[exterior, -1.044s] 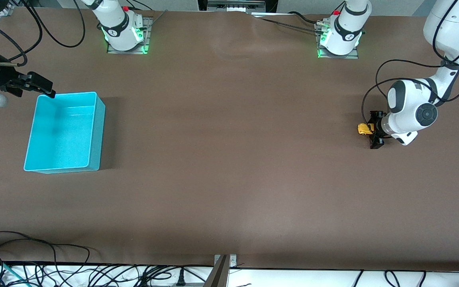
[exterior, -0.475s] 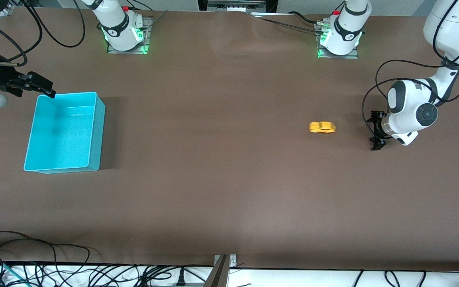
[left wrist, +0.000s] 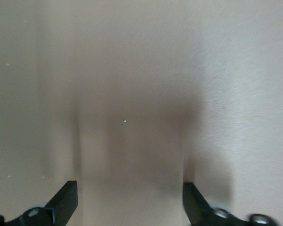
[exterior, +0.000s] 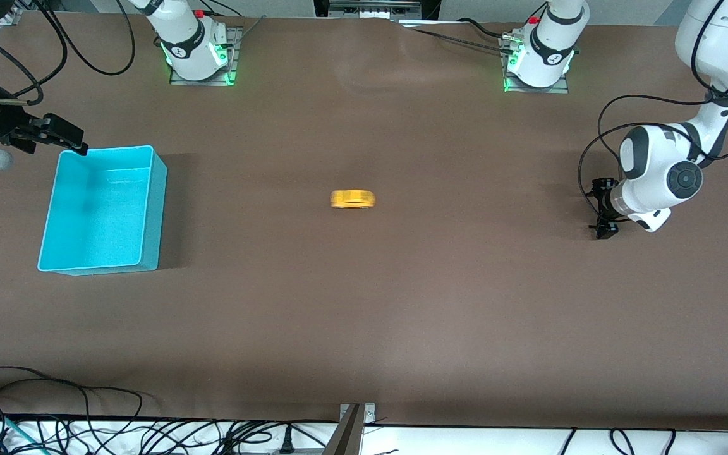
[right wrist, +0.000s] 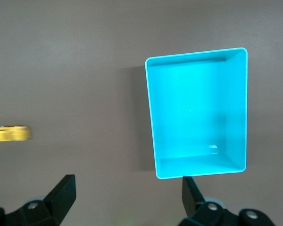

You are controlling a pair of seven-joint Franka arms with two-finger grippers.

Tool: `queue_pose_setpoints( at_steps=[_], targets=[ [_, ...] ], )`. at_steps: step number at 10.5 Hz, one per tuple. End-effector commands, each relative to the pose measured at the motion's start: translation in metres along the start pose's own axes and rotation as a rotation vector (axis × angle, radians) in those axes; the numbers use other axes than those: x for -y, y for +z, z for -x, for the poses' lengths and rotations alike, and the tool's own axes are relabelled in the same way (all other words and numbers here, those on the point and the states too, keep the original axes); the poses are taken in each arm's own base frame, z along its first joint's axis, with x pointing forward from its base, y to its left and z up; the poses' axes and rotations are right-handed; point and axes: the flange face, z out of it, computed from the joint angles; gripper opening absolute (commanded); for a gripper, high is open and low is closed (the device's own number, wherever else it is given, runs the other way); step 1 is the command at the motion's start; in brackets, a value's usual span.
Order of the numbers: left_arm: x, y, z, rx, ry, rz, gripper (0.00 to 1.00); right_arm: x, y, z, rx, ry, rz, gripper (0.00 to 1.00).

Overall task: Wind up and store yellow beetle car
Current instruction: 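Raise the left gripper away while the car rolls toward the bin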

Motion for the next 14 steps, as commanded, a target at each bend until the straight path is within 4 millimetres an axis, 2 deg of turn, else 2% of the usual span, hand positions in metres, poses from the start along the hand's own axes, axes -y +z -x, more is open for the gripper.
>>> queue_pose_setpoints(
  at_steps=[1, 3, 4, 6, 8, 10, 12, 14],
  targets=[
    [0.004, -0.056, 0.008, -0.033, -0.036, 0.034, 1.0, 0.0, -0.002, 0.004, -0.001, -0.009, 0.006, 1.0],
    [0.001, -0.102, 0.005, -0.054, -0.046, 0.068, 1.0, 0.002, 0.0, 0.003, 0.001, -0.012, 0.006, 1.0],
    [-0.009, -0.126, 0.01, -0.06, -0.038, 0.054, 1.0, 0.004, 0.003, 0.0, 0.008, -0.019, 0.006, 1.0],
    [-0.02, -0.162, 0.008, -0.068, -0.046, 0.019, 1.0, 0.01, 0.002, 0.001, 0.007, -0.03, 0.009, 1.0],
    [-0.031, -0.198, 0.013, -0.073, -0.04, 0.029, 1.0, 0.014, 0.005, 0.0, 0.013, -0.068, 0.008, 1.0],
    [-0.042, -0.243, 0.026, -0.076, -0.024, 0.059, 1.0, 0.015, 0.005, 0.0, 0.015, -0.091, 0.006, 1.0],
    [-0.047, -0.282, 0.033, -0.024, -0.039, 0.091, 1.0, 0.013, 0.006, 0.001, 0.027, -0.083, 0.005, 1.0],
    [-0.048, -0.312, 0.037, -0.018, -0.035, 0.103, 1.0, 0.011, 0.005, 0.002, 0.027, -0.076, 0.005, 1.0]
  ],
)
